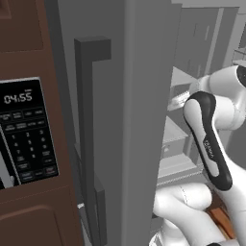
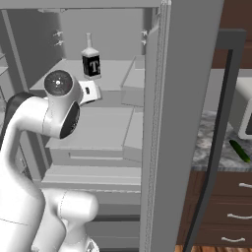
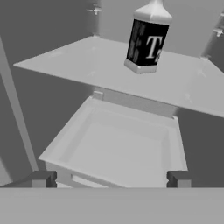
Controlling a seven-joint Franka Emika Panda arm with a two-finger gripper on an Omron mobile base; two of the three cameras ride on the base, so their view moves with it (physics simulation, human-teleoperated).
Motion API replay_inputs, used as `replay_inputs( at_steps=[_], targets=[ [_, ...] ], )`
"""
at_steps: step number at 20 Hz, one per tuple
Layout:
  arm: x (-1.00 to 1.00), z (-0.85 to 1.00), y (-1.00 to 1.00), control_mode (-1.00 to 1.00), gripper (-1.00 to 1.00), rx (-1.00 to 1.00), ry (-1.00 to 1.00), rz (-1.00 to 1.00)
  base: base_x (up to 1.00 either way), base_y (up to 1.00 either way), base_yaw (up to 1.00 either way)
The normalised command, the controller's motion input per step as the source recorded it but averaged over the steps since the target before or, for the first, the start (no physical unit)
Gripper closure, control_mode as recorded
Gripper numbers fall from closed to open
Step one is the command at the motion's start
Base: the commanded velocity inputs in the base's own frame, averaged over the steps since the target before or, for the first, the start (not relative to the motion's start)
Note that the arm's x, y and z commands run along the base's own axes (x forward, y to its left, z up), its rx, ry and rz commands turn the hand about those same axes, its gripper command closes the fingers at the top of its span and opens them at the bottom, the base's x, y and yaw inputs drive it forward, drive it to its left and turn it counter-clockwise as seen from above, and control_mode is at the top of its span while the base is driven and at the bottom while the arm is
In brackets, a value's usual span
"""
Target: Place the liquors on the top shelf of the fridge to keep them out of children's reach, and place the cucumber on lower shelves for easy access.
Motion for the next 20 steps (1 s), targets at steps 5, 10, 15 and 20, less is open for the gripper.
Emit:
replay_inputs(
  at_steps=[5, 10, 15, 20],
  targets=[
    [-0.15, 0.00, -0.18, 1.00, -1.00, 0.00, 0.00, 0.00, -0.04, -0.03, 0.00],
    [0.00, 0.00, 0.00, 1.00, -1.00, 0.00, 0.00, 0.00, -0.23, -0.06, 0.00],
    [0.00, 0.00, 0.00, 1.00, -1.00, 0.00, 0.00, 0.00, -0.50, 0.00, 0.00],
    [0.00, 0.00, 0.00, 1.00, -1.00, 0.00, 0.00, 0.00, -0.71, -0.01, 0.00]
  ],
)
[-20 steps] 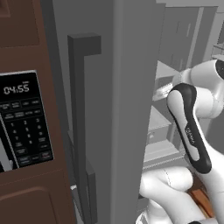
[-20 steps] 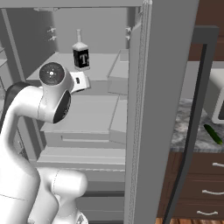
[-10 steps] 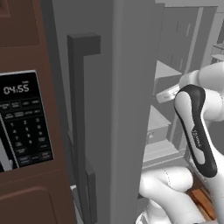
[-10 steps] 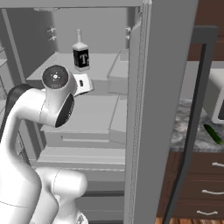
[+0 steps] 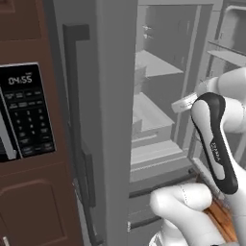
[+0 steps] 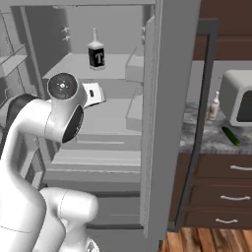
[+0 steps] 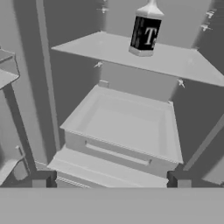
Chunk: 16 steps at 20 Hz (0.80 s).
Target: Place the liquors on the top shelf of the fridge to keep them out of children's reach, and place the cucumber on lower shelves for easy access.
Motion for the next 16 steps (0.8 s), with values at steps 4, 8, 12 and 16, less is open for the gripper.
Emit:
replay_inputs(
  at_steps=[4, 8, 12, 16],
  targets=[
    [0.00, 0.00, 0.00, 1.00, -1.00, 0.00, 0.00, 0.00, -0.80, -0.11, 0.00],
    [0.00, 0.00, 0.00, 1.00, -1.00, 0.00, 0.00, 0.00, -0.80, -0.23, 0.00],
    [0.00, 0.00, 0.00, 1.00, -1.00, 0.00, 0.00, 0.00, -0.53, -0.38, 0.00],
    [0.00, 0.00, 0.00, 1.00, -1.00, 0.00, 0.00, 0.00, -0.18, -0.60, -0.06]
  ],
)
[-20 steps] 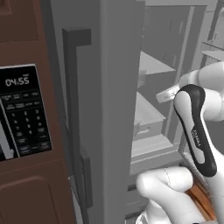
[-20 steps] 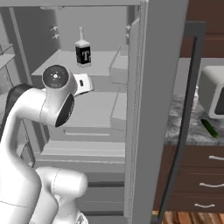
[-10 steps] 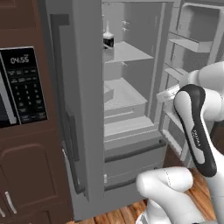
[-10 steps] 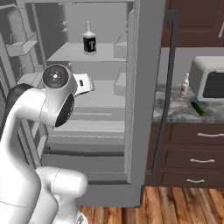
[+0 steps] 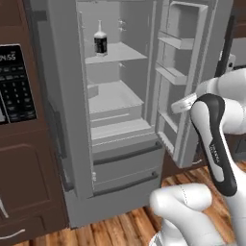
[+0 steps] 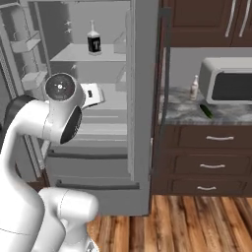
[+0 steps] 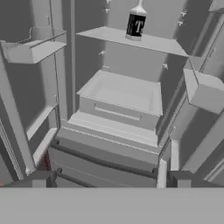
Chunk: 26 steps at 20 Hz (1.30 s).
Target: Place the liquors on the top shelf of the fridge to keep them out of children's reach, and place the cucumber on lower shelves for easy access.
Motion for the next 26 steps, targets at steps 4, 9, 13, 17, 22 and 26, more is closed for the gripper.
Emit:
replay_inputs(
  at_steps=[4, 9, 13, 17, 22, 26],
  targets=[
    [0.00, 0.00, 0.00, 1.00, -1.00, 0.00, 0.00, 0.00, -0.01, -0.67, -0.11],
    [0.00, 0.00, 0.00, 1.00, -1.00, 0.00, 0.00, 0.00, 0.00, -0.76, -0.17],
    [0.00, 0.00, 0.00, 1.00, -1.00, 0.00, 0.00, 0.00, 0.00, -0.81, -0.22],
    [0.00, 0.00, 0.00, 1.00, -1.00, 0.00, 0.00, 0.00, 0.00, -0.81, -0.26],
    [0.00, 0.00, 0.00, 1.00, -1.00, 0.00, 0.00, 0.00, 0.00, -0.78, -0.31],
    [0.00, 0.00, 0.00, 1.00, -1.00, 0.00, 0.00, 0.00, 0.00, -0.68, -0.31]
  ],
)
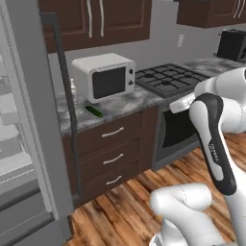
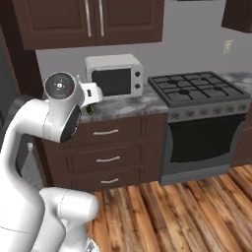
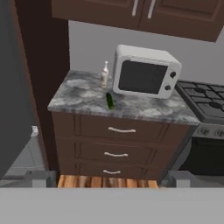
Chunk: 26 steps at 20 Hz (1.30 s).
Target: Place the liquors on the top shelf of the fridge to keep them out of children's reach, and place the cucumber on lower shelves for easy access.
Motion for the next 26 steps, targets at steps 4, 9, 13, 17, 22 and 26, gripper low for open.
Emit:
replay_inputs(
  at_steps=[4, 9, 13, 17, 22, 26],
  targets=[
    [0.00, 0.00, 0.00, 1.00, -1.00, 0.00, 0.00, 0.00, 0.11, -0.51, -0.16],
    [0.00, 0.00, 0.00, 1.00, -1.00, 0.00, 0.00, 0.00, 0.37, -0.45, -0.01],
    [0.00, 0.00, 0.00, 1.00, -1.00, 0.00, 0.00, 0.00, 0.43, -0.32, 0.04],
    [0.00, 0.00, 0.00, 1.00, -1.00, 0.00, 0.00, 0.00, 0.44, -0.32, 0.10],
    [0.00, 0.00, 0.00, 1.00, -1.00, 0.00, 0.00, 0.00, 0.41, -0.29, 0.12],
    [0.00, 0.00, 0.00, 1.00, -1.00, 0.00, 0.00, 0.00, 0.38, -0.17, 0.11]
  ],
)
